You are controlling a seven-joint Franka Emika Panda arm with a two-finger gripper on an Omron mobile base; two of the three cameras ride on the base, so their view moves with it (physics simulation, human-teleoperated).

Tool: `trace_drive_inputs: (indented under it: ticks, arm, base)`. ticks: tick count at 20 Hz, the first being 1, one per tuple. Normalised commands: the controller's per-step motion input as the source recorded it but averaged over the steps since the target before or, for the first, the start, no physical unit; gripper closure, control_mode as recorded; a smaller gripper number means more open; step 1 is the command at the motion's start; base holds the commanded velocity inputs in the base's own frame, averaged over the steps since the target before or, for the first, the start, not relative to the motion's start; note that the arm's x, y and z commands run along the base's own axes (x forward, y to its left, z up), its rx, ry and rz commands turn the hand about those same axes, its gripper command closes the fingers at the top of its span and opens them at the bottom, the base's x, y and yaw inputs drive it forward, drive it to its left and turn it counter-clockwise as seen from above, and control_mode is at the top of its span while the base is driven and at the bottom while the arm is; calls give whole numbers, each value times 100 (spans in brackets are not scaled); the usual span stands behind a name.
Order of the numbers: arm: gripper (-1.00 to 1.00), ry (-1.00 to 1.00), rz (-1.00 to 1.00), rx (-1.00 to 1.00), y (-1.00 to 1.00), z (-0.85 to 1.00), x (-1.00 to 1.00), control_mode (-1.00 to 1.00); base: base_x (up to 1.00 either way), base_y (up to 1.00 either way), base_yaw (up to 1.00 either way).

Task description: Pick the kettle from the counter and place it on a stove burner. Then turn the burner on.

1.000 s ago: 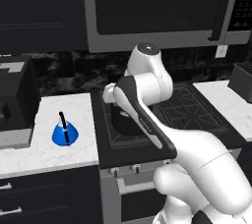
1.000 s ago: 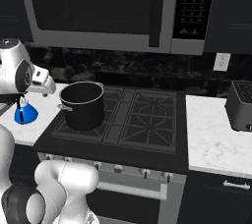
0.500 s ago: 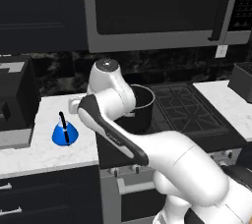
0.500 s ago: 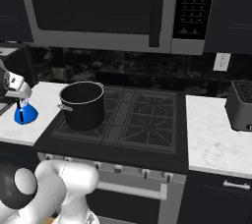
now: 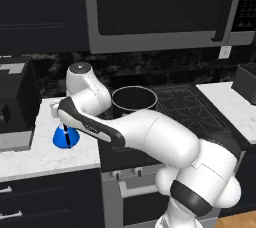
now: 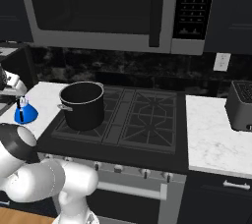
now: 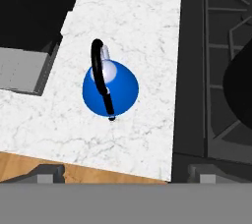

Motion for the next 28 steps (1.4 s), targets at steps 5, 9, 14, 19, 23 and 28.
trace_drive_inputs:
  ticks: [5, 9, 14, 19, 23, 28]
  arm:
    - [-100, 0, 2, -10, 9, -25, 20, -100]
    - [-100, 0, 10, -5, 3, -39, 22, -100]
    - [-100, 0, 12, 0, 10, -31, 23, -100]
    - [-100, 0, 10, 0, 24, -26, 25, -100]
    - [-100, 0, 6, -1, 13, -15, 16, -100]
    - [-100, 0, 0, -4, 1, -10, 10, -100]
  base:
    - [0, 0, 0]
    - [0, 0, 0]
    - [0, 0, 0]
    - [0, 0, 0]
    - [0, 0, 0]
    - [0, 0, 0]
